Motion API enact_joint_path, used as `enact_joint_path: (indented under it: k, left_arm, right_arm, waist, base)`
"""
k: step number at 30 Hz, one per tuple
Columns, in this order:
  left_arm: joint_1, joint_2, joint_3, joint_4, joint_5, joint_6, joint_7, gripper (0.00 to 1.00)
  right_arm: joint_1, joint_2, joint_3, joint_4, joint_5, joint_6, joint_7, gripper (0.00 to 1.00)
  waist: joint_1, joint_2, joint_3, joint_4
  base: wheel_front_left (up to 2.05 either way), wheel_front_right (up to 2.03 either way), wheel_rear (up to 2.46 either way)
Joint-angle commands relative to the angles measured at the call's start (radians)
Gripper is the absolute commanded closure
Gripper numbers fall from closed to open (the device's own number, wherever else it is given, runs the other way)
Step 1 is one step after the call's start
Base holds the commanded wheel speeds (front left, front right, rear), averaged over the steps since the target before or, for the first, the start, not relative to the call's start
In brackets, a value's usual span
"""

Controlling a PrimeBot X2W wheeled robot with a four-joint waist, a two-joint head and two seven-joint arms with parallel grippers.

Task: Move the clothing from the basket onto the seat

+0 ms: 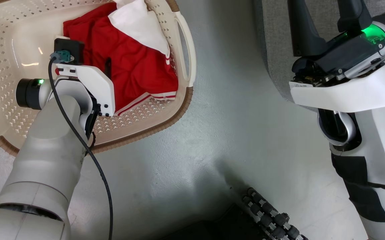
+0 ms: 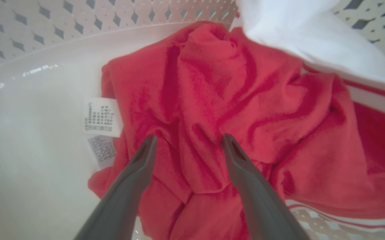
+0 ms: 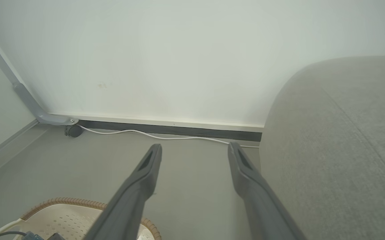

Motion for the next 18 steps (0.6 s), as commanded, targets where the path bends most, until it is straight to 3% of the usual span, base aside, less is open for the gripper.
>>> enact_joint_path:
  k: [1,4,5,6,7,8,9,18]
  left_arm:
    - [0.003,0.011,0.006,-0.005,-0.002,0.013,0.012,0.0]
    - [0.0,0.01,0.003,-0.003,-0.004,0.022,0.024,0.0]
    - [-0.001,0.008,0.004,-0.003,-0.008,0.024,0.026,0.13]
    - [-0.001,0.008,0.004,-0.003,-0.008,0.024,0.026,0.13]
    - [-0.003,0.007,0.005,-0.002,-0.011,0.026,0.027,0.42]
    - [-0.005,0.005,0.002,-0.002,-0.012,0.023,0.024,0.95]
    - [-0.006,0.004,0.001,-0.002,-0.013,0.02,0.02,1.0]
    - [-0.013,0.005,-0.013,-0.001,-0.025,-0.023,-0.02,1.0]
  right_arm:
    - [0.057,0.004,-0.003,-0.021,0.004,0.004,-0.006,0.0]
    - [0.065,0.004,-0.011,-0.022,0.005,0.004,-0.006,0.0]
    - [0.067,0.003,-0.013,-0.022,0.004,0.004,-0.006,0.0]
    - [0.067,0.003,-0.013,-0.022,0.004,0.004,-0.006,0.0]
    - [0.068,0.003,-0.015,-0.022,0.005,0.004,-0.006,0.0]
    - [0.07,0.003,-0.016,-0.021,0.005,0.004,-0.006,0.0]
    - [0.071,0.003,-0.018,-0.02,0.005,0.004,-0.006,0.0]
    - [0.067,0.008,-0.03,-0.01,0.009,0.004,-0.006,0.0]
  waist:
    - [0.0,0.0,-0.002,-0.002]
    - [0.0,0.0,-0.004,-0.005]
    - [0.0,0.0,-0.005,-0.006]
    - [0.0,0.0,-0.005,-0.006]
    - [0.0,0.0,-0.006,-0.006]
    - [0.0,0.0,-0.007,-0.007]
    - [0.0,0.0,-0.008,-0.007]
    - [0.0,0.0,-0.015,-0.01]
  base:
    - [0.0,0.0,0.0]
    - [0.0,0.0,0.0]
    - [0.0,0.0,0.0]
    - [0.0,0.0,0.0]
    - [0.0,0.0,0.0]
    - [0.0,0.0,0.0]
    - [0.0,0.0,0.0]
    - [0.0,0.0,0.0]
